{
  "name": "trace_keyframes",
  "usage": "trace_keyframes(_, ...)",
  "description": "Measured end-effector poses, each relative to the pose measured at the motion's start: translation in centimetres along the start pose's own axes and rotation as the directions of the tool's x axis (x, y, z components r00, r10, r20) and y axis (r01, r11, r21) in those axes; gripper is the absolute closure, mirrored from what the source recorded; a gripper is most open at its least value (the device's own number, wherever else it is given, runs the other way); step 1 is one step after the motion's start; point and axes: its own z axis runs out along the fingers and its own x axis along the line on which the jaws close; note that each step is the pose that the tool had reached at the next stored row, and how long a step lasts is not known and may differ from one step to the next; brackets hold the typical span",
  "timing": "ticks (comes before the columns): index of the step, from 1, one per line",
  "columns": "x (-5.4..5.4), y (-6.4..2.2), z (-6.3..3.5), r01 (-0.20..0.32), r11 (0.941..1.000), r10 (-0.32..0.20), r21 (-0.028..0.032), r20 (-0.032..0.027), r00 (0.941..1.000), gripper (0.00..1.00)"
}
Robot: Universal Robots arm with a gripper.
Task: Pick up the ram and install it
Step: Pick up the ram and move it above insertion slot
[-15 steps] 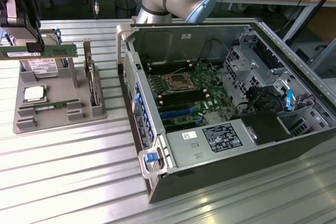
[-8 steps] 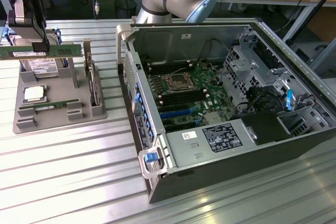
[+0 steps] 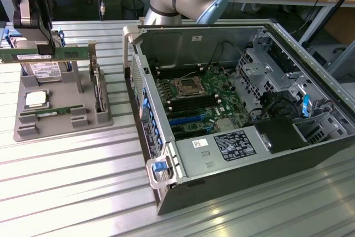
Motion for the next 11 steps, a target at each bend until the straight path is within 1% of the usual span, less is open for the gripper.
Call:
trace_keyframes(7,-0.01,-0.37,-0.01,0.000,1.0000,0.000,0.0001,0.0001,1.0000,0.87)
trace_keyframes(11,-0.03,-0.97,-0.04,0.000,1.0000,0.000,0.0000,0.0000,1.0000,0.87)
